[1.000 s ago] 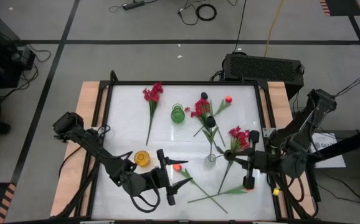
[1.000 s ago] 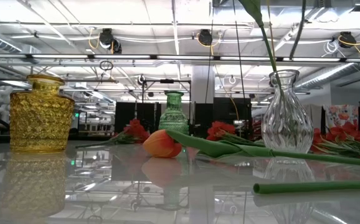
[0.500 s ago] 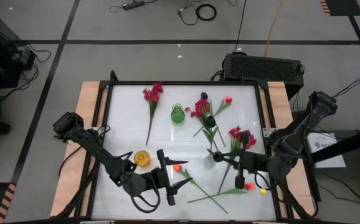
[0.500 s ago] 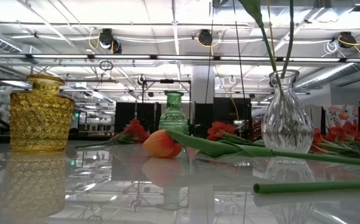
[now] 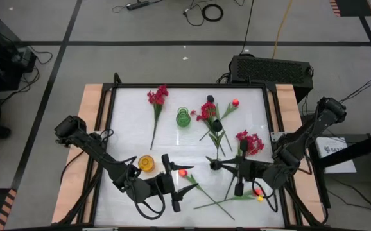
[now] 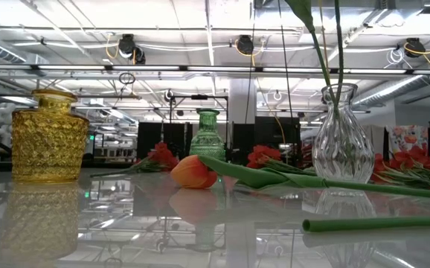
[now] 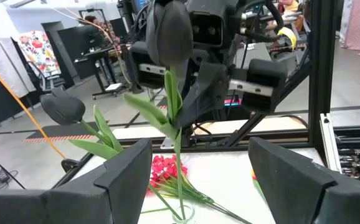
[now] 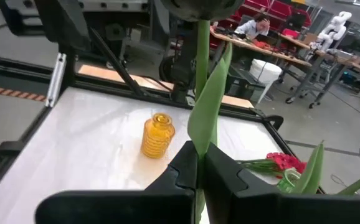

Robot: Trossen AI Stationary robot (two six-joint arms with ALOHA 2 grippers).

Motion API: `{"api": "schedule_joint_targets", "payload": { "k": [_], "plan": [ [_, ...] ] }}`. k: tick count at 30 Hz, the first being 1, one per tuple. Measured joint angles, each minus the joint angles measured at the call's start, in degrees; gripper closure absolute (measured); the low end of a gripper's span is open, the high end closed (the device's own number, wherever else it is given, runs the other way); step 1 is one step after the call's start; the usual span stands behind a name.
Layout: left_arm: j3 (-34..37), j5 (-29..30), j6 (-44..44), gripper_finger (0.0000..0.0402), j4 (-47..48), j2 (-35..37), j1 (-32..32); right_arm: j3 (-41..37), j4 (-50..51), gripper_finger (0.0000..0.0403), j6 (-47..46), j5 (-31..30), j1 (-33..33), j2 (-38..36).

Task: Sort flowers into vase by color
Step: Put bottom black flower into the transparent vase, then put the black flower into the transparent vase

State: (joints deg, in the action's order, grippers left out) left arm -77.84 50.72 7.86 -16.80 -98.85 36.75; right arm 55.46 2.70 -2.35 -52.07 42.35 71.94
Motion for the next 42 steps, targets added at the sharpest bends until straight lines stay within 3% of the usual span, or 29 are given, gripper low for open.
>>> {"api": "schedule_joint_targets", "payload": {
  "k": [15, 34, 42],
  "plan": [
    [0.0, 0.0, 0.0, 0.0127, 1.3, 0.0, 0.0, 0.0, 7.4, 0.0386, -6.5, 0.0, -1.8, 2.2],
    [0.0, -1.2, -0.1, 0.0127, 1.8, 0.0, 0.1, 0.0, 10.0, 0.022, -9.5, 2.8, -0.5, -1.9],
    [0.0, -1.9, 0.0, 0.0127, 2.6, 0.0, 0.7, 0.1, 16.9, 0.0187, -15.8, 3.0, 3.5, -7.5]
  ]
}}
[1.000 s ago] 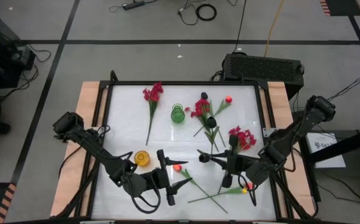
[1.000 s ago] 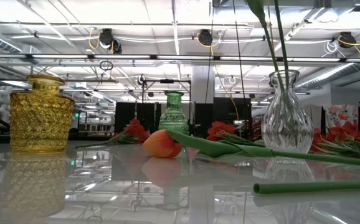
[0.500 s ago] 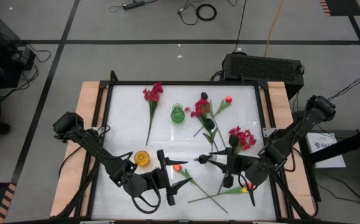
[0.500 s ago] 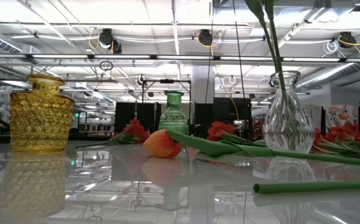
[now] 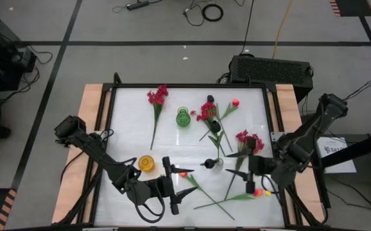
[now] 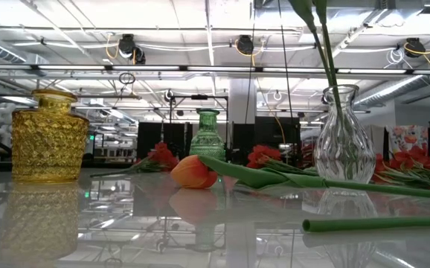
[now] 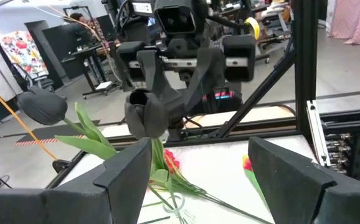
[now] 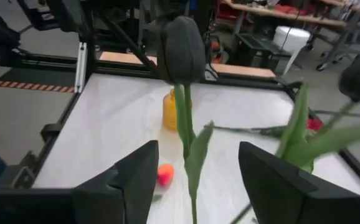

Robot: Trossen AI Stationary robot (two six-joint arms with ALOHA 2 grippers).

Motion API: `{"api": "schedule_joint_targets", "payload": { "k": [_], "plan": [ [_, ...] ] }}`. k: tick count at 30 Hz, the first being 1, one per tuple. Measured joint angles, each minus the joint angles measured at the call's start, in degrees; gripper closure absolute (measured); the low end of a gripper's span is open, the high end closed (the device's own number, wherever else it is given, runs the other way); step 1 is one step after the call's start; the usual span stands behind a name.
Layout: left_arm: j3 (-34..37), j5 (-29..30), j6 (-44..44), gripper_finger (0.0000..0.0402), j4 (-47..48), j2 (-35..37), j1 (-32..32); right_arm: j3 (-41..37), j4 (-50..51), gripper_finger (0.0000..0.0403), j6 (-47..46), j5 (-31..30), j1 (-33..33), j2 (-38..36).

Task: Sort flowers into vase by color
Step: Put the black flower into the transparent vase

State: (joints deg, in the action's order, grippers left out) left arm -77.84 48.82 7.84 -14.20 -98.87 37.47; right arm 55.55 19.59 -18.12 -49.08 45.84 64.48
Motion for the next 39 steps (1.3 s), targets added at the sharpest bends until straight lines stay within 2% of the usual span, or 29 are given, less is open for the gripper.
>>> {"api": "schedule_joint_targets", "payload": {
  "k": [6, 13, 18, 22, 28, 31, 36, 39],
  "plan": [
    [0.0, 5.7, 0.3, 0.0127, 0.0, 0.1, 0.9, 0.0, 6.2, 0.019, -5.4, 0.0, 2.3, -4.3],
    [0.0, 13.7, 5.8, 0.0127, 0.1, 0.3, 2.8, 0.0, 9.7, 0.0201, -5.2, -1.0, 2.6, -8.0],
    [0.0, 14.9, 8.0, 0.0127, 1.3, 0.4, 2.6, 0.0, 14.0, 0.021, -2.8, -5.1, 2.6, -9.2],
    [0.0, 15.4, 7.7, 0.0127, 6.0, 0.4, 2.2, 0.0, 17.8, 0.0218, -2.0, -7.5, 2.6, -9.6],
    [0.1, 21.1, 7.5, 0.0128, 11.8, 1.0, 2.2, 0.0, 22.5, 0.0233, -2.0, -12.4, 2.5, -9.6],
    [0.0, 20.4, 6.1, 0.0128, 13.4, 2.4, 0.8, 0.0, 24.7, 0.0239, -3.6, -16.2, 2.5, -9.6],
    [0.0, 10.9, 1.4, 0.014, 21.9, 4.5, -4.5, 0.0, 28.0, 0.0252, -7.3, -24.9, 1.6, -9.6],
    [0.0, 9.5, -1.5, 0.0159, 29.3, 5.2, -8.2, 0.0, 30.7, 0.0262, -10.3, -27.5, -1.0, -9.9]
  ]
}}
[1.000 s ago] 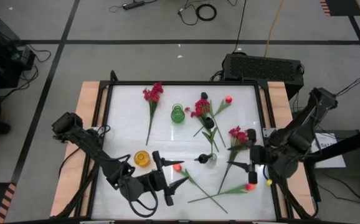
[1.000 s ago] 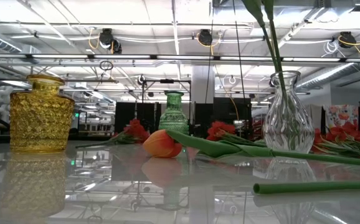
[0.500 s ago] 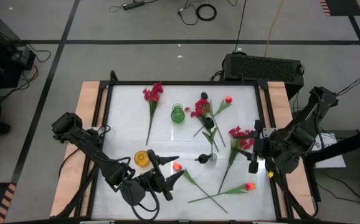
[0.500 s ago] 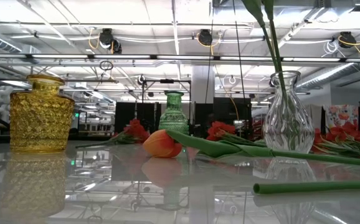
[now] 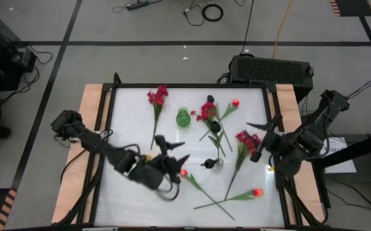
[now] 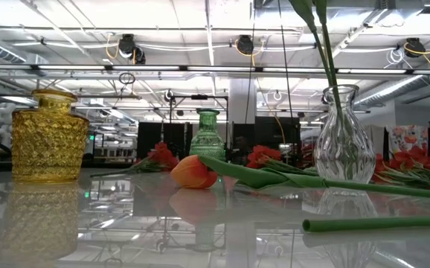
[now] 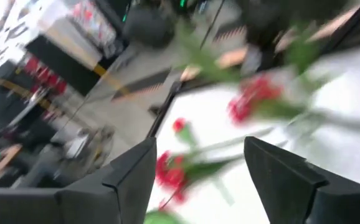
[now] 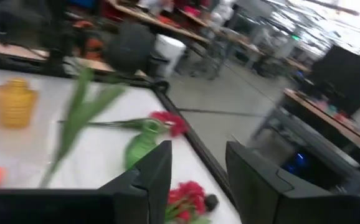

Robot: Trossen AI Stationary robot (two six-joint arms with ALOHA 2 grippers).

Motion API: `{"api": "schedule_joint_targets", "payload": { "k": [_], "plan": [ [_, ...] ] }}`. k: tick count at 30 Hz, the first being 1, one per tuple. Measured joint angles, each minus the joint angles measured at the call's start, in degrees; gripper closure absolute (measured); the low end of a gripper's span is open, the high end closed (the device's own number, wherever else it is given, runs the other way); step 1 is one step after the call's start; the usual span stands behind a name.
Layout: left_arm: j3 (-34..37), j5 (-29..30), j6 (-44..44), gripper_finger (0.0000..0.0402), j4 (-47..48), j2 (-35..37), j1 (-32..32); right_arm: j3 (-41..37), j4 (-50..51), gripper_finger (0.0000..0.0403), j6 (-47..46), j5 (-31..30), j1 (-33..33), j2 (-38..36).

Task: Sort flowers into vase by color
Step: Put the black flower into the transparent vase

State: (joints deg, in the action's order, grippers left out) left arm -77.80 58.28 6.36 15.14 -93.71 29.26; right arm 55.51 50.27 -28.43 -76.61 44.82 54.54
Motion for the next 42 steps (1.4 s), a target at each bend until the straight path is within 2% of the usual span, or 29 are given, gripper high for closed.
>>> {"api": "schedule_joint_targets", "payload": {
  "k": [5, 10, 14, 18, 22, 24, 28, 34, 38, 42],
  "plan": [
    [0.0, 0.0, -6.6, 0.0185, 12.7, 1.3, -4.7, 0.0, 6.2, 0.0275, -4.3, 2.4, -7.4, -0.8],
    [0.2, -0.5, -11.7, 0.0195, 22.6, 2.7, -8.6, -0.1, 9.0, 0.0282, -1.4, 5.0, -16.8, -2.1],
    [3.3, -3.4, -11.6, 0.0196, 22.7, 4.7, -12.5, 0.0, 8.6, 0.0282, 2.7, 12.1, -24.2, -4.4],
    [7.9, -10.5, -10.5, 0.0196, 17.6, 6.3, -16.8, 0.0, 6.1, 0.0282, 8.6, 20.0, -31.4, -5.5],
    [12.2, -20.6, -7.4, 0.0196, 7.9, 7.6, -19.7, 0.0, -1.2, 0.0282, 17.6, 25.7, -40.5, -4.8],
    [12.7, -23.6, -7.4, 0.0196, 6.1, 7.6, -20.5, -0.1, -4.7, 0.0282, 20.7, 28.3, -45.4, -4.1],
    [12.7, -23.8, -8.9, 0.0196, 6.7, 7.6, -20.7, -2.8, -14.0, 0.0282, 24.9, 35.2, -54.9, -2.8],
    [12.7, -23.8, -9.5, 0.0196, 7.0, 7.6, -18.9, -15.0, -31.0, 0.0282, 23.6, 50.6, -66.8, -0.6],
    [12.7, -24.0, -11.0, 0.0196, 8.2, 7.6, -18.3, -22.6, -41.5, 0.0282, 20.5, 58.8, -70.6, 1.1],
    [12.7, -24.4, -12.5, 0.0196, 8.7, 7.6, -18.2, -26.8, -45.4, 0.0282, 18.1, 64.4, -71.9, 3.8]
  ]
}}
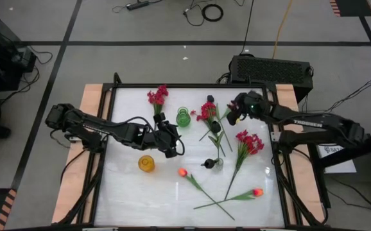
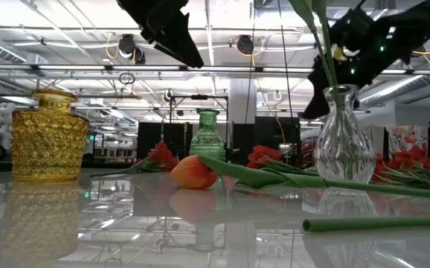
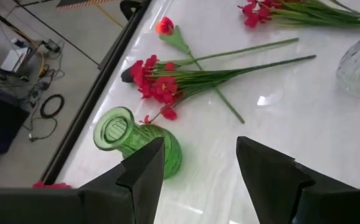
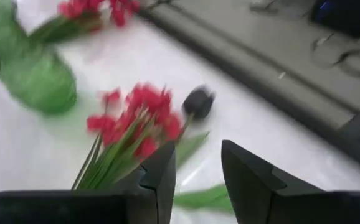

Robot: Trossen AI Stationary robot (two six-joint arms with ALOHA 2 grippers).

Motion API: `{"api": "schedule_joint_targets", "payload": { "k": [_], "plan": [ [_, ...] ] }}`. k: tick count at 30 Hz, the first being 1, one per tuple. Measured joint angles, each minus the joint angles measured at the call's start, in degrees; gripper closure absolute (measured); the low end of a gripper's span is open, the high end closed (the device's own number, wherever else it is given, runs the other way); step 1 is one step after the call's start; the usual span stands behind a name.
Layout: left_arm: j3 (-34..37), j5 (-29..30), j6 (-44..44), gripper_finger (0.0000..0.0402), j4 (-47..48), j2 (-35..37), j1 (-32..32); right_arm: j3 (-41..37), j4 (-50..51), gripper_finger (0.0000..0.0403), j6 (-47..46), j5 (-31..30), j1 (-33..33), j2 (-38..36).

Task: Sort flowers into vase by color
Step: Put the black flower into the transparent vase

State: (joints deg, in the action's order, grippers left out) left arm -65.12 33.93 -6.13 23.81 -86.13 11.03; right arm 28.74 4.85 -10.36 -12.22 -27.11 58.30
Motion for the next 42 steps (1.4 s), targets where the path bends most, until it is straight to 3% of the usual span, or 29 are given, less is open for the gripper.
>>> {"api": "schedule_joint_targets", "payload": {
  "k": [14, 23, 42],
  "plan": [
    [0.0, -0.8, -1.1, 0.0196, -0.3, -0.2, 0.0, -2.0, -0.3, 0.0282, -8.4, 8.1, 0.5, 12.6],
    [3.1, -0.8, -1.0, 0.0196, -4.2, -0.2, -0.2, -1.9, -1.0, 0.0282, -12.5, 7.9, 6.0, 16.4],
    [3.8, -0.8, -0.7, 0.0196, -5.0, -0.2, -0.9, -1.8, -8.2, 0.0286, -11.1, 6.3, 6.1, 25.4]
  ]
}}
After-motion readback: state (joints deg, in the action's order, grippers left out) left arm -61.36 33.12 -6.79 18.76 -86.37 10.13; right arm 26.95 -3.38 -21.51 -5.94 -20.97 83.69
